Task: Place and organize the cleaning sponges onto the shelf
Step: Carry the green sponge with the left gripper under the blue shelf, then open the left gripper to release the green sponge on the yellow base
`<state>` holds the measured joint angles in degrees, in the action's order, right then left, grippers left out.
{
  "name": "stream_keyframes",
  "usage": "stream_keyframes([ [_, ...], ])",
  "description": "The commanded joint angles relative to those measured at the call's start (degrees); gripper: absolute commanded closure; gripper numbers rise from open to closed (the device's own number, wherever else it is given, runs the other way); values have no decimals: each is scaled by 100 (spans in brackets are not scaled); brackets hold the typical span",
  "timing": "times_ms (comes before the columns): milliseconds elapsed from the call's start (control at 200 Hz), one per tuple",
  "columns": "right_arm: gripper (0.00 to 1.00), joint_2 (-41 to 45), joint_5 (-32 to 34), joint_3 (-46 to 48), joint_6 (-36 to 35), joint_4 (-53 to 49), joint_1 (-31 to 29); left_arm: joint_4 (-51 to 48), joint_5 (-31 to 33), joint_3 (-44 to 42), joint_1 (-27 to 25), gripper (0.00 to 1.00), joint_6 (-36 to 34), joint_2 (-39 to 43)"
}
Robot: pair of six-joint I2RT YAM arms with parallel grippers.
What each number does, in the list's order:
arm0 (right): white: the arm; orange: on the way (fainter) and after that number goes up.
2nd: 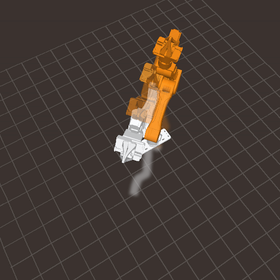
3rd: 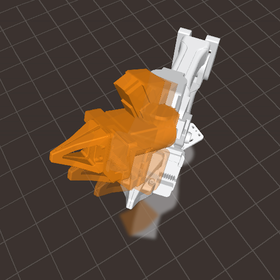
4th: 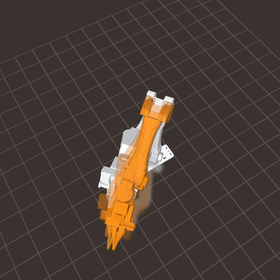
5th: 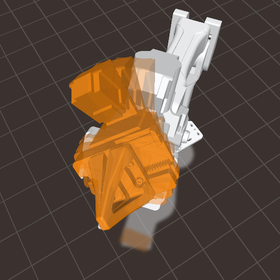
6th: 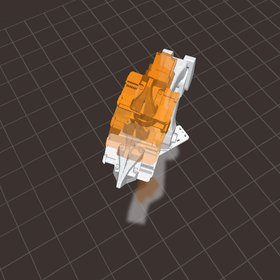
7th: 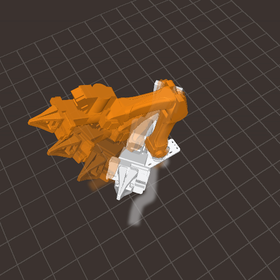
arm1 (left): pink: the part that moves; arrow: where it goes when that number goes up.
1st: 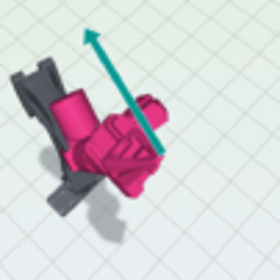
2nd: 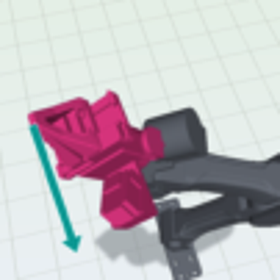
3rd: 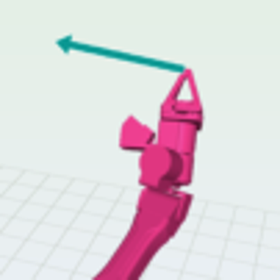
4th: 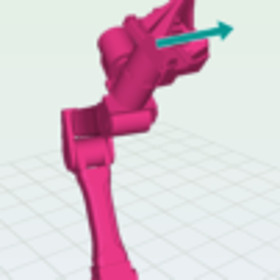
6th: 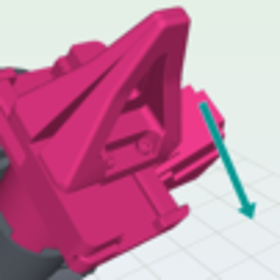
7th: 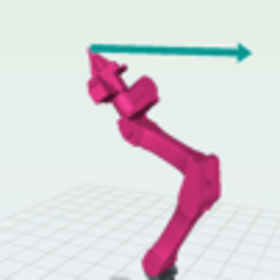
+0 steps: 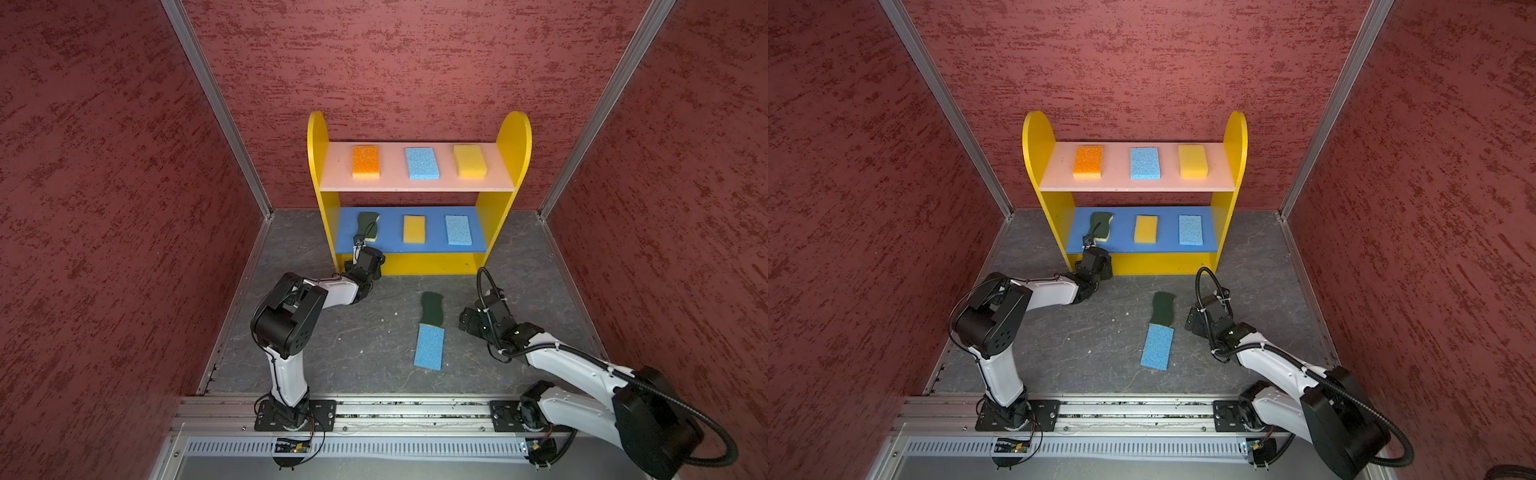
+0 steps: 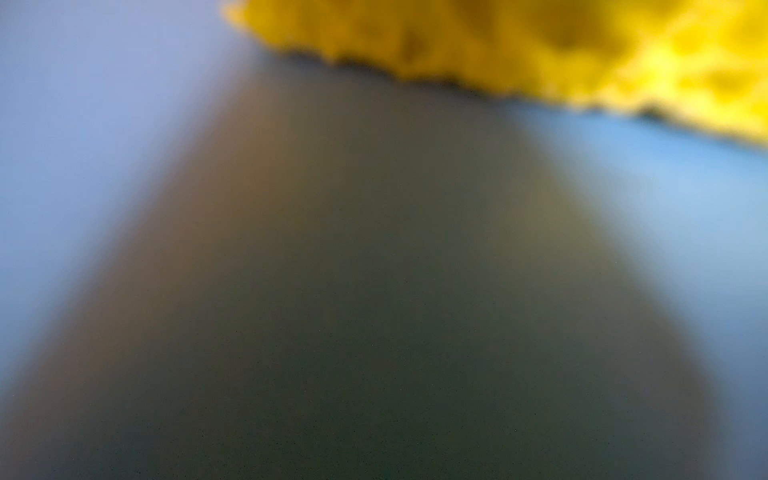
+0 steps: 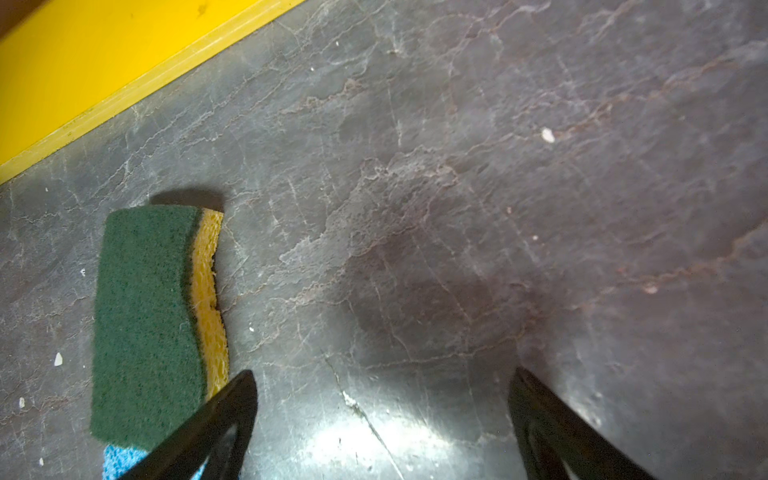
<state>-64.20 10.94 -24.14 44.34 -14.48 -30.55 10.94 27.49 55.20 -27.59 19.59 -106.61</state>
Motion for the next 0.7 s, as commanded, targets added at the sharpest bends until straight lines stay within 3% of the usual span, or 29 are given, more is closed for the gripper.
stream_keyframes([
  [0,5,48,-29,28,39,68,23,-294,11,38,44,26,-8,-207],
  [346,5,207,13,85,58,-43,22,-302,24,-9,5,24,9,-102],
  [691,5,303,57,105,66,-51,22,-209,-41,-345,-185,21,-137,632],
])
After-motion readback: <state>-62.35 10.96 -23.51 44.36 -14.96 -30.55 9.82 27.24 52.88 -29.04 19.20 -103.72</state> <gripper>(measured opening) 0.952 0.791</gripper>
